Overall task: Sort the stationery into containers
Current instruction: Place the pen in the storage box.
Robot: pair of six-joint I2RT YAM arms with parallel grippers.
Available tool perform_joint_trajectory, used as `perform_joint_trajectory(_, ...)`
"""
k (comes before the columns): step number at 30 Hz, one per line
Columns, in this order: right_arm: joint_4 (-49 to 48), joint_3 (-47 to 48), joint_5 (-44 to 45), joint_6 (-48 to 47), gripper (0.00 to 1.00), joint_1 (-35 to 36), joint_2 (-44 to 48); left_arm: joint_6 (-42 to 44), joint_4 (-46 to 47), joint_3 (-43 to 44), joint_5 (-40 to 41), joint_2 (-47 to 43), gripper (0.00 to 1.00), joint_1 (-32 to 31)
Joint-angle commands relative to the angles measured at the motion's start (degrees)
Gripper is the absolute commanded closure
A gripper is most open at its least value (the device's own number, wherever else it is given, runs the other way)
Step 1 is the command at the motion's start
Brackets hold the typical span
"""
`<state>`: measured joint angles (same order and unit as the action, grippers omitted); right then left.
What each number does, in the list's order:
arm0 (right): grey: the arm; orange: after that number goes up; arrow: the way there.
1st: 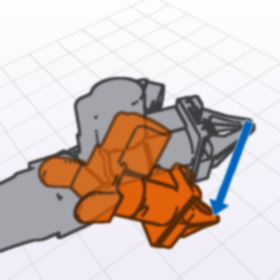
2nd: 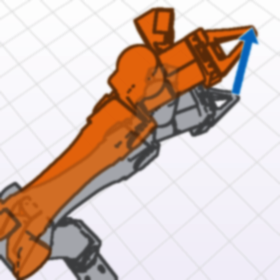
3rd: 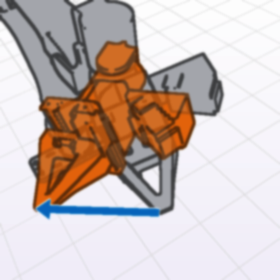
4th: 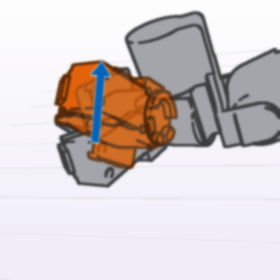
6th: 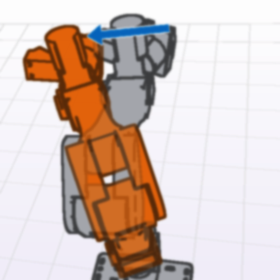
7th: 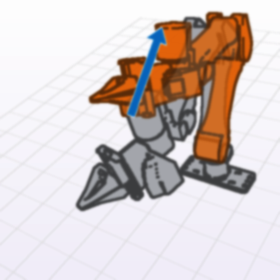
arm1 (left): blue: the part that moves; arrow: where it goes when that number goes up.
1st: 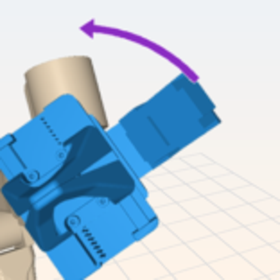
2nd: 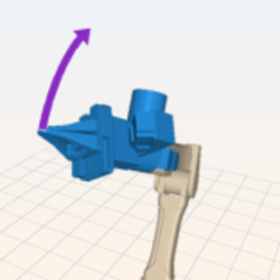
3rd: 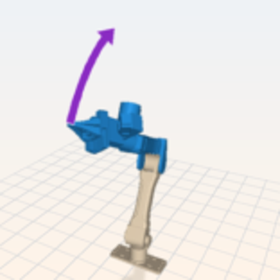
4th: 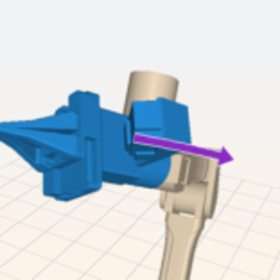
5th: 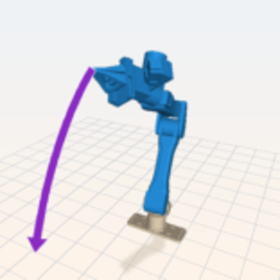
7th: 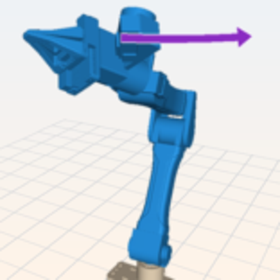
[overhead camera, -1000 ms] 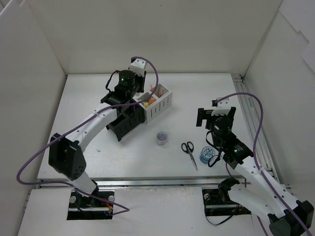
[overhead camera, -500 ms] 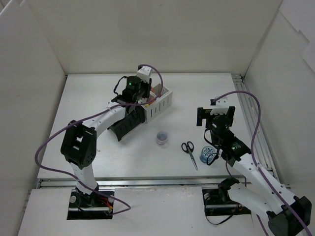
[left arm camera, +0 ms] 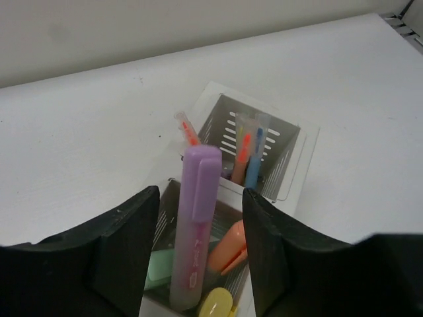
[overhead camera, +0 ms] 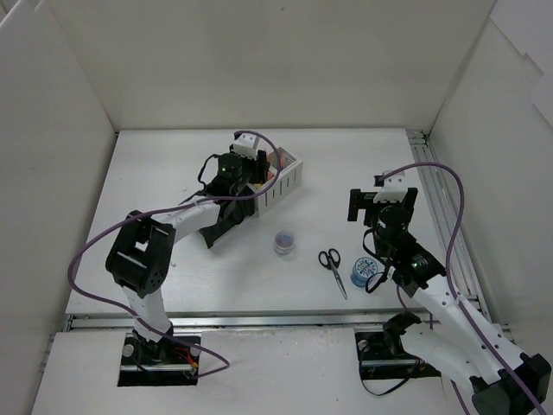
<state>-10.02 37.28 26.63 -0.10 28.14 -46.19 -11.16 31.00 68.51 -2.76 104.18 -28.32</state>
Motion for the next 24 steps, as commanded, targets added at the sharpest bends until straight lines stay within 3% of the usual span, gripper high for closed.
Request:
perform_joint_trajectory(1,-4.13,0.52,0.53,-0.34,0.02,-0.37,0.76,-2.29,7.14,-0.65,-2.50,-5.03,0.50,0.19)
perform_joint_trajectory(2,-4.04,0.52,0.53,-0.25,0.02,-0.28,0.58,-1.85,6.53,-1.09,-2.42,-6.95,0.47,0.19)
perform_joint_trajectory(6,-3.78,0.60,-0.52,-0.17,0.02,-0.28,0.76,1.75,-1.36,-0.05,-4.88,-11.27,0.16,0.19)
perform_joint_trajectory(10,-3.87,0.43,-0.88,-0.17,0.02,-0.45,1.11,3.16,-11.30,1.63,1.25,-15.31,0.02,1.41)
perform_joint_trajectory(18,-3.51,0.60,-1.50,-0.17,0.02,-0.37,0.67,-1.05,-30.72,3.99,14.61,-21.83,0.01,12.40)
perform_joint_trajectory(20,-3.43,0.69,-1.32,-0.08,0.02,-0.54,0.23,-2.28,-38.61,6.27,14.54,-20.08,0.00,15.55)
perform_joint_trajectory(24,-3.25,1.13,-1.41,-0.16,0.02,-0.46,-0.39,-4.31,-44.26,8.13,12.26,-15.69,0.02,18.46)
